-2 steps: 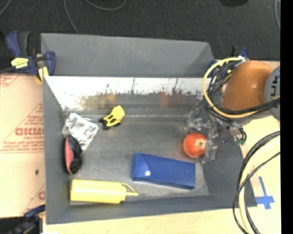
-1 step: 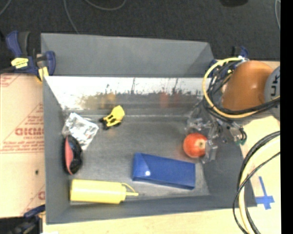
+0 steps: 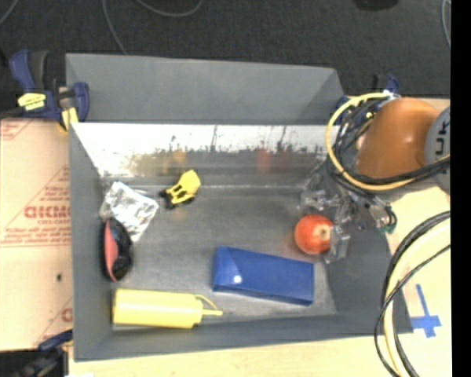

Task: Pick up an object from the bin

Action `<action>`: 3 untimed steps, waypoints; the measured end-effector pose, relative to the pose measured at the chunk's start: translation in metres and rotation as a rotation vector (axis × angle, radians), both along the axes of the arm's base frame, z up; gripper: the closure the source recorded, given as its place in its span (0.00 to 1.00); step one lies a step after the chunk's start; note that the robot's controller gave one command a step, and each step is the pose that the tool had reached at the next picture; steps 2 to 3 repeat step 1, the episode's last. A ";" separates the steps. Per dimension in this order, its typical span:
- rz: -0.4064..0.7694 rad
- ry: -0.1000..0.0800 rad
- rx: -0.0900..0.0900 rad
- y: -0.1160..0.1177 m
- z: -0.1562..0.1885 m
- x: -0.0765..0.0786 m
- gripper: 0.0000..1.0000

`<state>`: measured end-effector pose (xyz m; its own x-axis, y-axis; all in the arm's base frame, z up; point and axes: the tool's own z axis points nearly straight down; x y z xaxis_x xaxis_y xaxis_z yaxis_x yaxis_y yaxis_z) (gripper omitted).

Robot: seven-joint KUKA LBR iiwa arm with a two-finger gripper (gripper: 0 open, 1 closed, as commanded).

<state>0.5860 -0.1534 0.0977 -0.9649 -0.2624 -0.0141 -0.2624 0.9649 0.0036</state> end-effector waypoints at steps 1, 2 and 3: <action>0.000 0.000 0.000 0.000 0.000 0.000 1.00; 0.000 0.000 0.000 0.000 0.000 0.000 1.00; 0.000 0.000 0.000 0.000 0.000 0.000 1.00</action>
Offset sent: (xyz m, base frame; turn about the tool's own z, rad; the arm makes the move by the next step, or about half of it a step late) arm 0.0000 0.0000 0.0000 0.0000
